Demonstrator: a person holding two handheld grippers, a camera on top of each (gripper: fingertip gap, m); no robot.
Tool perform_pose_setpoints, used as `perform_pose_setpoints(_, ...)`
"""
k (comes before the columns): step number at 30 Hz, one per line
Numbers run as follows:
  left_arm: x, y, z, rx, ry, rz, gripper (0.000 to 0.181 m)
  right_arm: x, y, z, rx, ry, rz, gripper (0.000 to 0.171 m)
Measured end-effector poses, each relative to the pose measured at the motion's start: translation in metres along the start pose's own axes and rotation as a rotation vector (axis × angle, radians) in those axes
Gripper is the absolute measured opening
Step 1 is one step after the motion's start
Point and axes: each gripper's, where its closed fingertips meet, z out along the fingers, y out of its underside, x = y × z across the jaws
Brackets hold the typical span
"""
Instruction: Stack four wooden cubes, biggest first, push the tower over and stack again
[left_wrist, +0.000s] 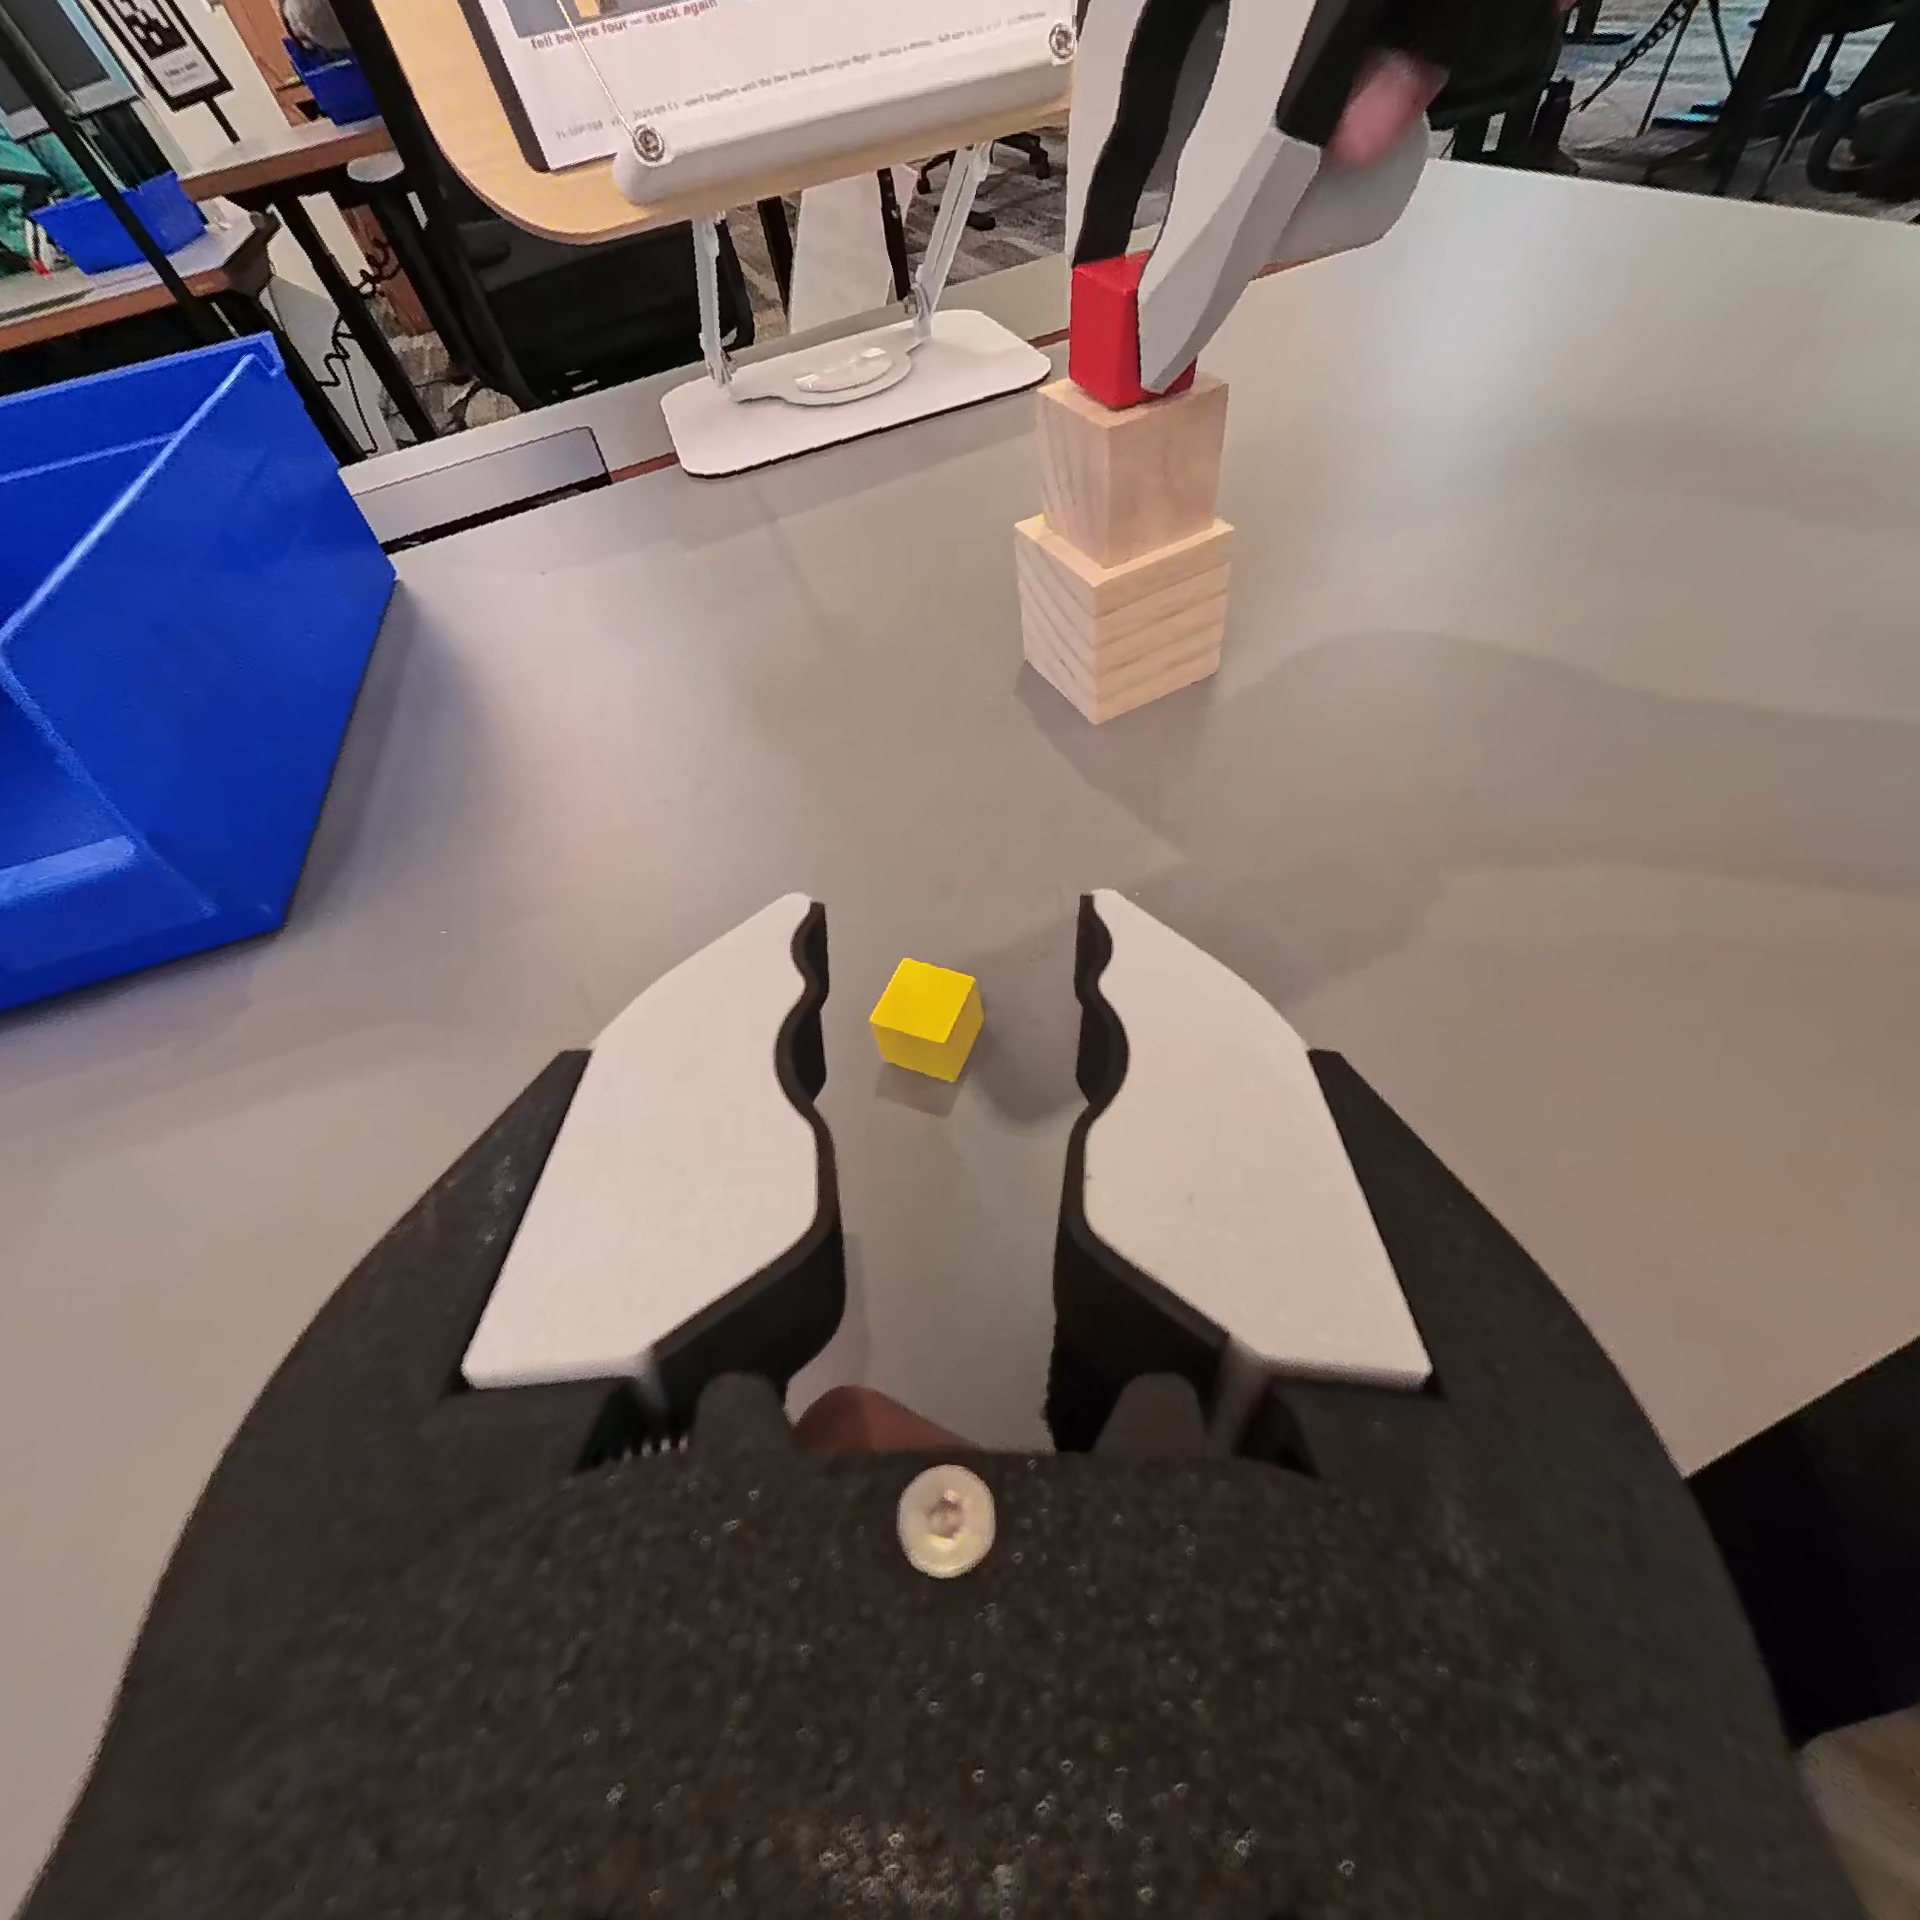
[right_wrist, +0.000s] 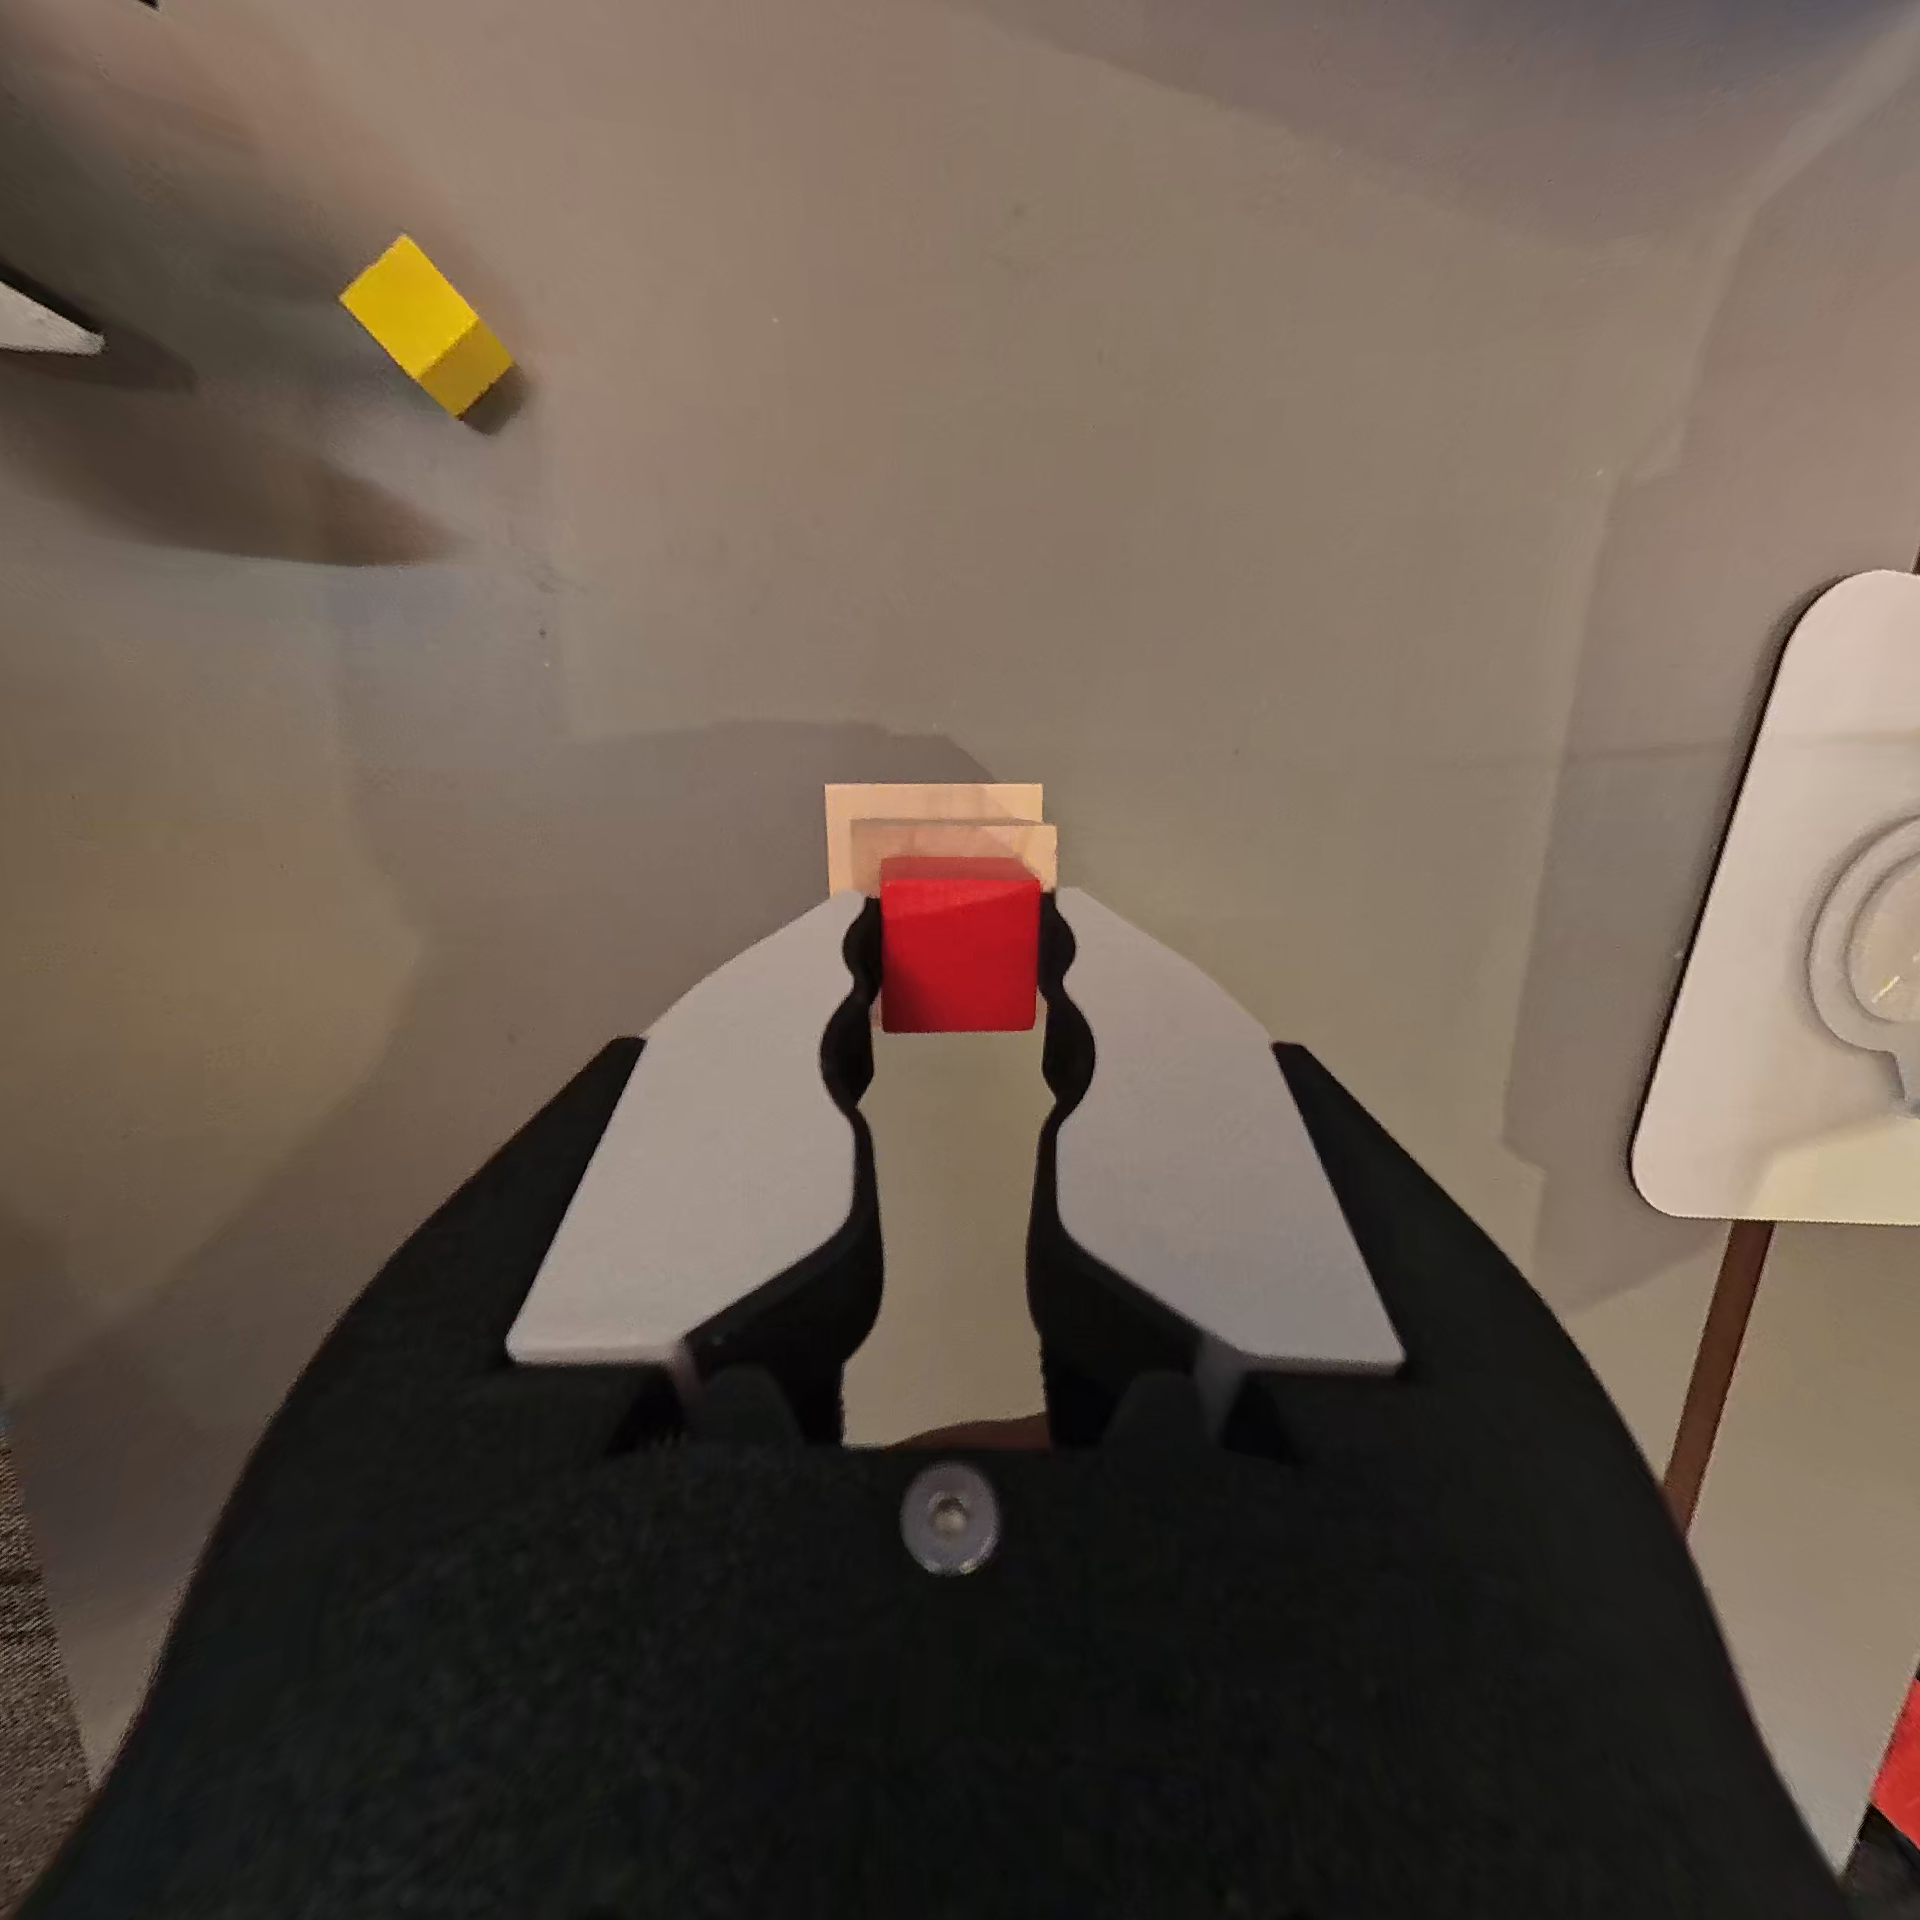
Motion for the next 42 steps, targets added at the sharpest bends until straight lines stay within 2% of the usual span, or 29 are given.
perform_pose_setpoints(3, 0.000, 0.000, 0.000, 0.001, -0.003, -0.001, 0.045, 0.001, 0.003, -0.001, -0.016, 0.014, -0.017, 0.030)
perform_pose_setpoints(7, 0.000, 0.000, -0.001, -0.002, -0.003, 0.004, 0.045, 0.000, 0.001, -0.024, 0.049, 0.067, -0.014, 0.045)
perform_pose_setpoints(11, -0.005, 0.003, -0.001, -0.032, -0.016, 0.032, 0.045, -0.011, 0.001, -0.079, 0.272, 0.236, 0.063, 0.049)
perform_pose_setpoints(15, -0.016, 0.012, -0.001, -0.136, -0.018, 0.119, 0.046, -0.058, 0.023, -0.109, 0.576, 0.421, 0.230, 0.049)
perform_pose_setpoints(19, -0.012, 0.029, 0.007, -0.255, 0.077, 0.092, 0.047, -0.116, 0.062, -0.093, 0.788, 0.488, 0.442, 0.058)
perform_pose_setpoints(24, -0.009, 0.048, 0.023, -0.409, 0.145, 0.118, 0.053, -0.166, 0.098, -0.056, 0.761, 0.501, 0.556, 0.060)
perform_pose_setpoints(28, -0.009, 0.055, 0.031, -0.515, 0.192, 0.192, 0.054, -0.194, 0.098, -0.051, 0.829, 0.423, 0.618, 0.059)
perform_pose_setpoints(35, -0.006, 0.056, 0.037, -0.581, 0.256, 0.250, 0.053, -0.201, 0.111, -0.051, 0.846, 0.432, 0.646, 0.056)
perform_pose_setpoints(37, -0.001, 0.058, 0.037, -0.588, 0.282, 0.244, 0.040, -0.199, 0.116, -0.051, 0.850, 0.438, 0.668, 0.056)
perform_pose_setpoints(38, 0.002, 0.059, 0.037, -0.593, 0.303, 0.239, 0.023, -0.198, 0.119, -0.051, 0.850, 0.444, 0.679, 0.056)
perform_pose_setpoints(42, 0.002, 0.057, 0.041, -0.595, 0.306, 0.222, 0.022, -0.192, 0.129, -0.052, 0.840, 0.476, 0.720, 0.056)
